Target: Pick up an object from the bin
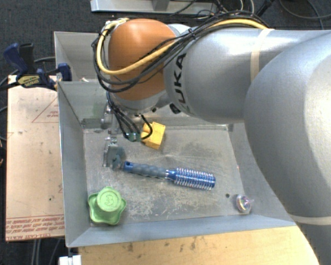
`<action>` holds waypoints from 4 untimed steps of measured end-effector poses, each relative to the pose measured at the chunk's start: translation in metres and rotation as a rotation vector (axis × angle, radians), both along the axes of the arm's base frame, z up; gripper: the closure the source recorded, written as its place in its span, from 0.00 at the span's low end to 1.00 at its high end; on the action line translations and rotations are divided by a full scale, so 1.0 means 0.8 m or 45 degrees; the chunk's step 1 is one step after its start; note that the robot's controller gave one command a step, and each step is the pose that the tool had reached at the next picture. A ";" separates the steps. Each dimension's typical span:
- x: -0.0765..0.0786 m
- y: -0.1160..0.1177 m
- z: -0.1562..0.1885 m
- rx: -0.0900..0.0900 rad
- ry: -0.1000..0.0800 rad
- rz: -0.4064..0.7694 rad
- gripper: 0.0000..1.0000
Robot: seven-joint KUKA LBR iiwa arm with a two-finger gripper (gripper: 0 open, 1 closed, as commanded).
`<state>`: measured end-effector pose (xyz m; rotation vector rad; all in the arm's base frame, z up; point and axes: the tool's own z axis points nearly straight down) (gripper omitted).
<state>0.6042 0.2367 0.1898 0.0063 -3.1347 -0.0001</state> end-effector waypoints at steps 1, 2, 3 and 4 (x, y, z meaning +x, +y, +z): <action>-0.043 -0.049 -0.131 0.010 -0.025 -0.010 0.00; -0.004 -0.116 -0.140 0.016 -0.036 -0.068 0.00; -0.003 -0.115 -0.138 0.015 -0.040 -0.065 1.00; -0.019 -0.114 0.054 0.004 -0.021 -0.047 1.00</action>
Offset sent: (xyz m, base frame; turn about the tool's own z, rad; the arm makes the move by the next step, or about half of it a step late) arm -0.0413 -0.0461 -0.1198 0.0103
